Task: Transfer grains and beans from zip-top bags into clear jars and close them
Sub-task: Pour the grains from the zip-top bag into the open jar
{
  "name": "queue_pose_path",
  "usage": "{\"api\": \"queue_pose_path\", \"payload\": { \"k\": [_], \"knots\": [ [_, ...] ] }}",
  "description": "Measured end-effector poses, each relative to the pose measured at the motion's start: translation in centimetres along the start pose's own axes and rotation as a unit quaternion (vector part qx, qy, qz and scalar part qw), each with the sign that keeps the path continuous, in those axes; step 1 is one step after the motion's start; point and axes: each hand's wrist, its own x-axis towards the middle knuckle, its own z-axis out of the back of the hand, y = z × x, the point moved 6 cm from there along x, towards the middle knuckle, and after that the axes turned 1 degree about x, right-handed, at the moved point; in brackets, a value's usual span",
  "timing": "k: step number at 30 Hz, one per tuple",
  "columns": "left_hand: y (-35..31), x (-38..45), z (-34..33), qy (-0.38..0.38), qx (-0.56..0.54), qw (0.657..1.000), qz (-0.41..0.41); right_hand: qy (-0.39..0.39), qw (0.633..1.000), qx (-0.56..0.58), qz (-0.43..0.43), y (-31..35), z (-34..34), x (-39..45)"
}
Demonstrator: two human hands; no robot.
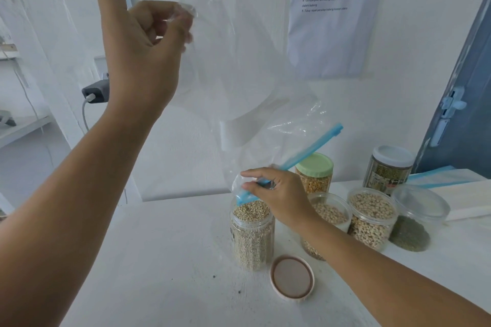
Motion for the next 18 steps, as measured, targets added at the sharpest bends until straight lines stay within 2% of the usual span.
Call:
{"api": "queue_pose_path", "payload": {
  "k": [10, 15, 18],
  "knots": [
    [0.1, -1.0, -0.8, 0.012, -0.002, 1.0, 0.008, 0.016, 0.999, -0.008, -0.027, -1.0, 0.4, -0.1],
    [0.2, -1.3, -0.9, 0.021, -0.005, 1.0, 0.002, 0.054, 0.998, -0.026, -0.026, -1.3, 0.1, -0.4],
    [0.5, -1.6, -1.0, 0.024, -0.009, 1.0, 0.007, 0.043, 0.998, -0.03, -0.025, -1.4, 0.4, -0.4]
  ]
}}
